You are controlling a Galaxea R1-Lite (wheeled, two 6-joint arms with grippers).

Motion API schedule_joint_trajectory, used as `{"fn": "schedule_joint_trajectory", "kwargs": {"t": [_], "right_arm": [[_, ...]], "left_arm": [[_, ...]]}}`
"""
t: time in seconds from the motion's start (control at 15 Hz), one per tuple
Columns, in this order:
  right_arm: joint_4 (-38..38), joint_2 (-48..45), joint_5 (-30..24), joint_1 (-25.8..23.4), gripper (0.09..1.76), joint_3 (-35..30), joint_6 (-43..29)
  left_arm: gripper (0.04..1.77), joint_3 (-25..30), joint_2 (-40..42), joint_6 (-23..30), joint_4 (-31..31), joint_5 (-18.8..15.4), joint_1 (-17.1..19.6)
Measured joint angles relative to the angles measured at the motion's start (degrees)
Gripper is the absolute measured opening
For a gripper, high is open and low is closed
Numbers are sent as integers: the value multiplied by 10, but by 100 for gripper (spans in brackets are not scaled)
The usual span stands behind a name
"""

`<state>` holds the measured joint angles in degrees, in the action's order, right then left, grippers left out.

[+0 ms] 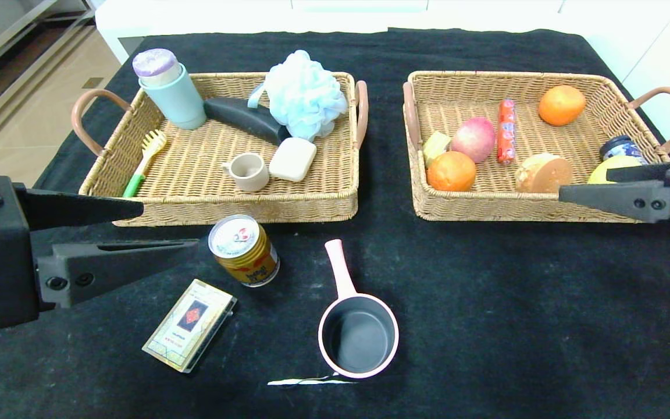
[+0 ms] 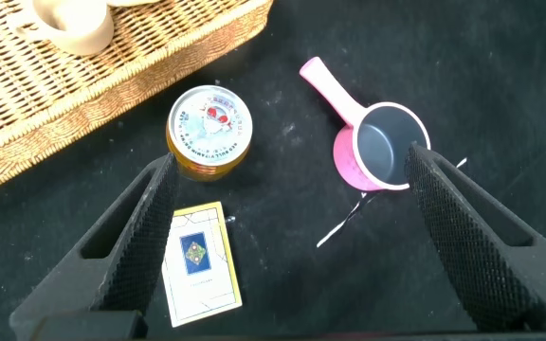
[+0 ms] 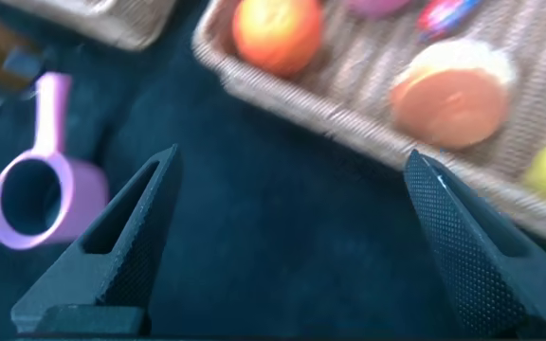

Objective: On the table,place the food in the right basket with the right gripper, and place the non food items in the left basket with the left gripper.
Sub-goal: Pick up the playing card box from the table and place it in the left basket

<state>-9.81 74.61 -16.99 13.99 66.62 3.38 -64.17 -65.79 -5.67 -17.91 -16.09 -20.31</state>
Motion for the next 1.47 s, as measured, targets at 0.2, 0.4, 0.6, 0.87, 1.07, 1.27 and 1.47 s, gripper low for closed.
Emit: {"fn": "schedule_joint_trajectory", "kwargs": {"t": [0.2, 0.4, 0.6, 0.87, 1.07, 1.27, 1.47], "right_arm": [[0, -25, -30, 3, 170, -41, 15], [0, -38, -32, 0, 170, -66, 18], [0, -47, -32, -3, 170, -77, 27], [-3, -52, -33, -6, 170, -80, 27], [-4, -49, -32, -7, 170, -81, 27], [-5, -47, -32, -7, 170, -81, 28], [-5, -44, -32, -7, 170, -81, 28]], "left_arm": [[172, 0, 0, -1, -2, 0, 0], [172, 3, 0, -1, -2, 0, 0], [172, 3, 1, -1, -3, 1, 0], [172, 8, 4, -10, -5, 12, 0], [172, 17, 5, -30, -28, 57, 0], [172, -5, 0, -54, -121, 93, 0], [172, -26, -9, -94, -208, 142, 1]]}}
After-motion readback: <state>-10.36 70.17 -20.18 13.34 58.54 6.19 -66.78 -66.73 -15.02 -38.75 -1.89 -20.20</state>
